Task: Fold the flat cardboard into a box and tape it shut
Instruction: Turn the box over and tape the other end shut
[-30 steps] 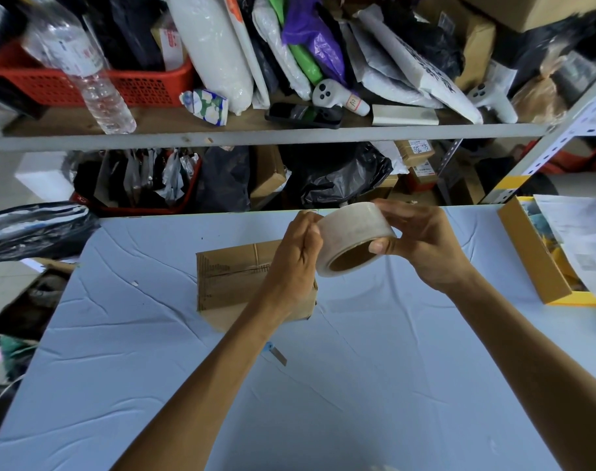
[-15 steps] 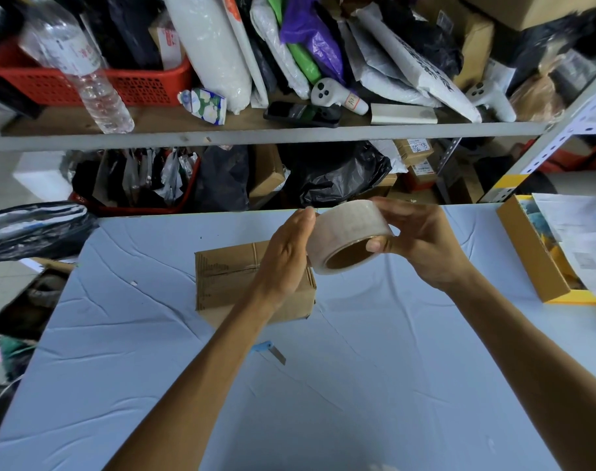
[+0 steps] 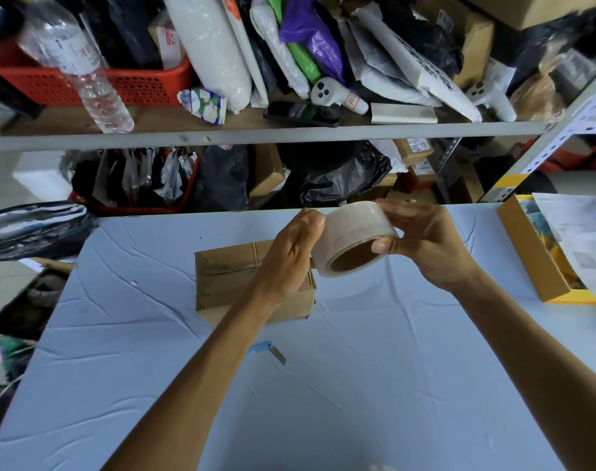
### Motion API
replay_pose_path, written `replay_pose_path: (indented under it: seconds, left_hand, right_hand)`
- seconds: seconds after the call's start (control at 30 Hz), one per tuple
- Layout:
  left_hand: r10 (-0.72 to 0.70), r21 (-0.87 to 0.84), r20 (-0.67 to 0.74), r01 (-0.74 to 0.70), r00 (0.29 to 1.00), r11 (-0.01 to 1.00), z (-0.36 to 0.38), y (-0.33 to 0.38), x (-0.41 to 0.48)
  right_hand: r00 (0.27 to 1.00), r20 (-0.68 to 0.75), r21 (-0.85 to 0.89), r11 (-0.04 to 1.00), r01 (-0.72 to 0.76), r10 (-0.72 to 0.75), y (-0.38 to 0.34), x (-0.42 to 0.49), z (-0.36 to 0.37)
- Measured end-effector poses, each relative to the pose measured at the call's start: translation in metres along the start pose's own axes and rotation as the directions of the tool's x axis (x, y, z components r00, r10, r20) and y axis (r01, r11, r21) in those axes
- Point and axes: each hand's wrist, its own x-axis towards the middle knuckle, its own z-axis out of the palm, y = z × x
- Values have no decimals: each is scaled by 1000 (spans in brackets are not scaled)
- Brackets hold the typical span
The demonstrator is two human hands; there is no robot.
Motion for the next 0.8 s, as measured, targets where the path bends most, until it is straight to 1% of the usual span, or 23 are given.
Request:
replay_pose_path:
  seconds: [0.13,0.2,0.3,0.4,0.47,0.53,0.7,0.8]
  left_hand:
    - [21,86,9,-21,1000,996,-3,-3,4]
    - [39,95,14,-40,999,995,-4,-4,5]
    - [5,89,18,-7,1000,996,-5,-4,4]
    - [-16,-3,-18,16,1000,1000,-3,-3,-1]
    - [1,-95,-64,-7,998,995,-1,2,-5]
    - [15,-133,-108,-30,994,991,0,6,-6]
    - [35,-55,-39,-37,999,998,-8,-1,2]
    - [36,-56,-8,-36,999,998,-8,-5,2]
  right_hand:
    - [1000,7,8,1000,-7,7,0,1,0]
    - [1000,2,12,1000,-16,16,1,1,1]
    - [1000,-2,10,1000,-24,24,1,0,2]
    - [1000,-11,-1,1000,-19,19,-1,1,2]
    - [1000,-17,-15,1000,-10,10,-3,2,1]
    - [1000,-21,-32,999,-10,9,-4,3,-1]
    - [1000,-2,-40,999,-17,17,-4,2,-2]
    - [1000,-1,-38,999,-18,18,-3,2,-2]
